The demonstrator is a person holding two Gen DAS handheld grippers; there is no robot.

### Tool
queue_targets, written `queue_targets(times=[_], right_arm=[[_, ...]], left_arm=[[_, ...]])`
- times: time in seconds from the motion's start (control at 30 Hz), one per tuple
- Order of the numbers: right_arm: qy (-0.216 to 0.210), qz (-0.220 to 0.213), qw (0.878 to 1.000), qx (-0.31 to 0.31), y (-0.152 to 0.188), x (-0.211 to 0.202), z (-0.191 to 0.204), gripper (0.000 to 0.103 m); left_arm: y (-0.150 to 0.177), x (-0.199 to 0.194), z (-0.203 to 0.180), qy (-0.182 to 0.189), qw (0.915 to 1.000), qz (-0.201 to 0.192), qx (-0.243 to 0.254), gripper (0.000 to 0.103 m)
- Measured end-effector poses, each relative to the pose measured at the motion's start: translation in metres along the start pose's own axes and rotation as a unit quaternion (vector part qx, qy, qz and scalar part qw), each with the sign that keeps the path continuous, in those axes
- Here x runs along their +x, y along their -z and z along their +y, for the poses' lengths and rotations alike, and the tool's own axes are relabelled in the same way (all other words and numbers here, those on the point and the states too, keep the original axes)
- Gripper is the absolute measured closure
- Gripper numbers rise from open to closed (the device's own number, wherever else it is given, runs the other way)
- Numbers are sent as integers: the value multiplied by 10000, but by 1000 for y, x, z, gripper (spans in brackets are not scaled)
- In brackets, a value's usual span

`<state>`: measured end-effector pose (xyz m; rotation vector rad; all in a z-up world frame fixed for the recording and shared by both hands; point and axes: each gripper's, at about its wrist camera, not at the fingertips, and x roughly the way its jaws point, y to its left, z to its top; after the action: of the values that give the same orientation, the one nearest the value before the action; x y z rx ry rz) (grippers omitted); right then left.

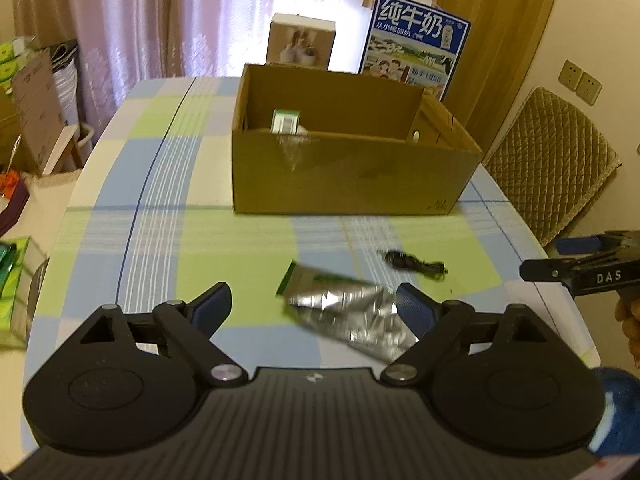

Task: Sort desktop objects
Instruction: 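Move both tools back toward the foil packet and black cable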

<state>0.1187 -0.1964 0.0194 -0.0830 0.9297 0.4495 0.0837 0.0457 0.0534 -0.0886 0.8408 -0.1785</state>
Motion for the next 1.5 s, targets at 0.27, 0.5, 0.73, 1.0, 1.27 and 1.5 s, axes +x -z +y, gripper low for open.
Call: queue_targets(times=[0.27, 0.5, 0.73, 1.0, 1.27, 1.5], right_arm=[[-71, -77, 9994, 341, 24, -16, -1, 3], [-60, -179, 9994, 297, 32, -27, 5, 2], [-16, -222, 9996, 195, 40, -29, 7, 2], [-136, -319, 9990, 278, 43, -33, 4, 2], [-337, -233, 9987, 310, 42, -29, 7, 2], [-167, 75, 9998, -30, 16, -5, -11, 2]], left_arm=[[25, -17, -12, -89, 9999, 72, -118, 8], [37, -24, -28, -141, 9998, 99, -135, 5], [47, -31, -40, -182, 9995, 175, -182, 3], [56, -48, -49, -274, 9990, 167, -326, 3], [55, -50, -45, -267, 9978, 137, -597, 2], [36, -9, -42, -109, 9972, 318, -670, 2]])
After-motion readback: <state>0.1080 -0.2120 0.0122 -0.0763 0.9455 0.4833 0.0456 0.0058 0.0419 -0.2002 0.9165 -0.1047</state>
